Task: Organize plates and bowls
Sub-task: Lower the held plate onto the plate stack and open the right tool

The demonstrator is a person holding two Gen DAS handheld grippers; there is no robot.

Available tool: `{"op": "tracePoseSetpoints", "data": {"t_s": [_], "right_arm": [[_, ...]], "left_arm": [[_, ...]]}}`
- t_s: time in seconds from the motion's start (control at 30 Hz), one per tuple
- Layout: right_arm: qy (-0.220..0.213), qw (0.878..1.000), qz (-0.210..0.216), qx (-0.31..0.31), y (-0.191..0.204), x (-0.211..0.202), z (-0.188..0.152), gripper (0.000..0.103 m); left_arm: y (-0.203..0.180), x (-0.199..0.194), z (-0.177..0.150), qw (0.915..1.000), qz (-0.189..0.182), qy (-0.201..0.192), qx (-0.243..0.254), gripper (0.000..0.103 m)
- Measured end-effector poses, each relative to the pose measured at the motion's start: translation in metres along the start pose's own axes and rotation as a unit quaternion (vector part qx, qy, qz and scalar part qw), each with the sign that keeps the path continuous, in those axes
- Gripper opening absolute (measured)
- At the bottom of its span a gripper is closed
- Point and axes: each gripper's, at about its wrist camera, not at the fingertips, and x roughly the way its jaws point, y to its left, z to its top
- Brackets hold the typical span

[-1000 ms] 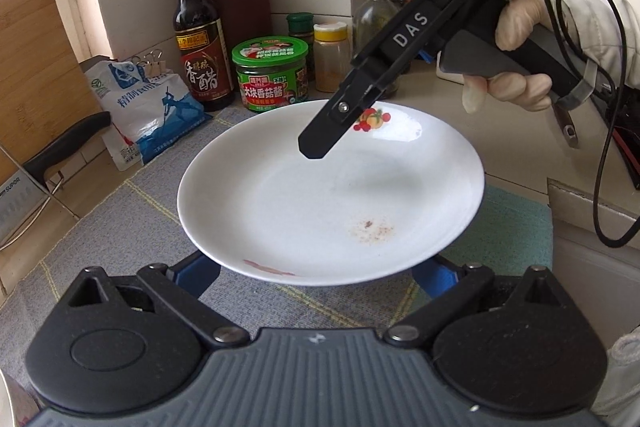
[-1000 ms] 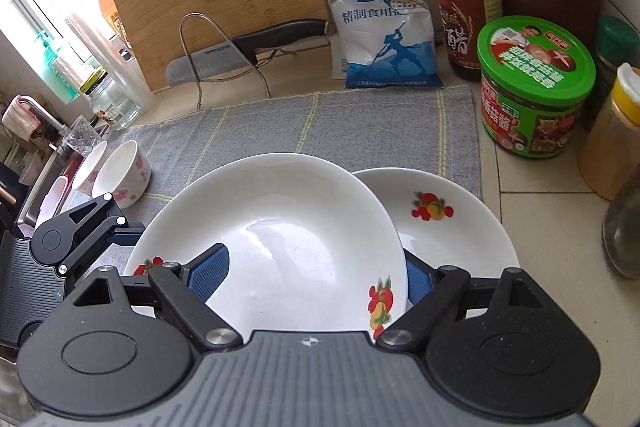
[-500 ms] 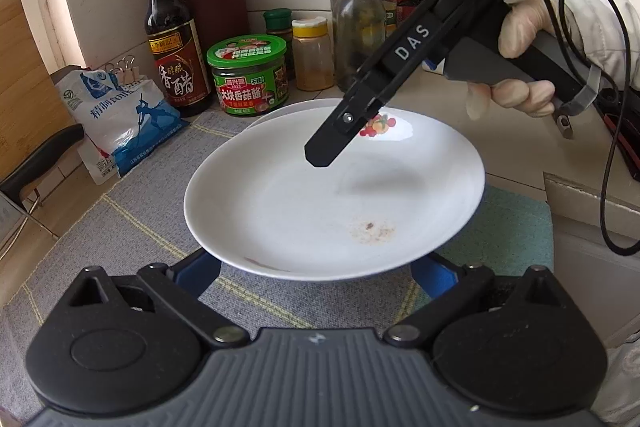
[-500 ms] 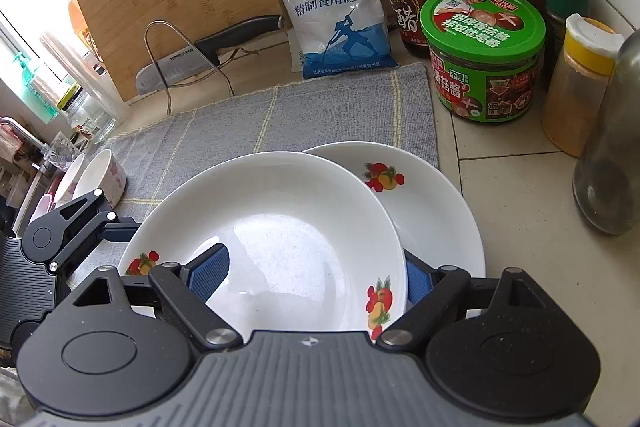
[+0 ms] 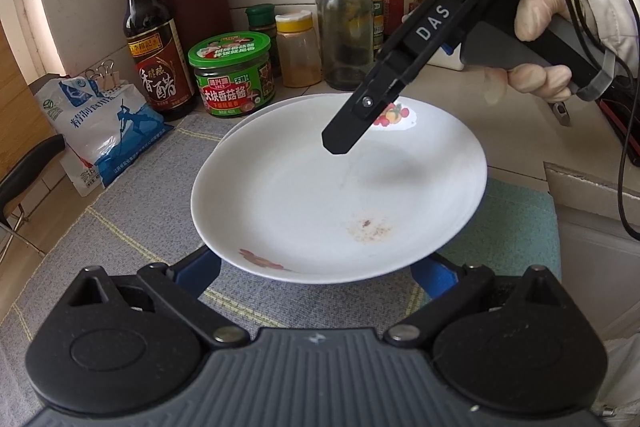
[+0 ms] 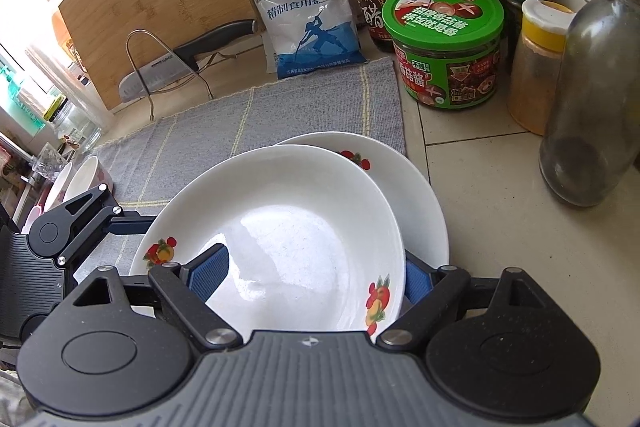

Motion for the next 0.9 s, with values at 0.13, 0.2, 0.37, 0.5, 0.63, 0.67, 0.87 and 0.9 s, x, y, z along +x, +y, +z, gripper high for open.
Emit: {"op": "tracePoseSetpoints", "data": {"t_s": [0.13,0.2,0.37,0.5,0.63,0.67,0.87,0.9], "right_arm": [[-0.004,1.000,-0.006,0.010,-0.004,-0.006,-0.003,0.092],[-0.008,1.000,-0.006,0.013,-0.004,-0.010,-0.005,0.093],[-0.015,1.000,-0.013,0.015,-0.003,-0.017,-0.007,0.095],[-0.013,1.000,-0.024,0.010,0.001,-0.019,-0.008,0.095],[-0.008,0.999,-0.039,0.001,0.008,-0.018,-0.010,0.098],[-0.007,0.999,-0.046,0.000,0.009,-0.019,-0.011,0.098],[-0.014,0.997,-0.078,-0.008,0.013,-0.024,-0.019,0.099],[-0.019,0.997,-0.079,-0.009,0.014,-0.027,-0.020,0.100]], "left_arm": [[0.002,0.002,0.001,1.0000,-0.001,-0.003,0.000,0.100],[0.002,0.003,0.002,1.0000,-0.004,-0.002,0.004,0.101],[0.003,0.005,0.002,0.9999,-0.011,-0.004,0.003,0.101],[0.003,0.005,0.002,0.9999,-0.010,-0.004,0.002,0.101],[0.004,0.004,0.002,1.0000,-0.006,-0.005,0.001,0.101],[0.004,0.003,0.002,1.0000,-0.004,-0.005,0.001,0.101],[0.005,0.000,-0.003,0.9999,0.005,-0.006,-0.011,0.101],[0.006,-0.002,-0.003,0.9998,0.005,-0.007,-0.015,0.101]]}}
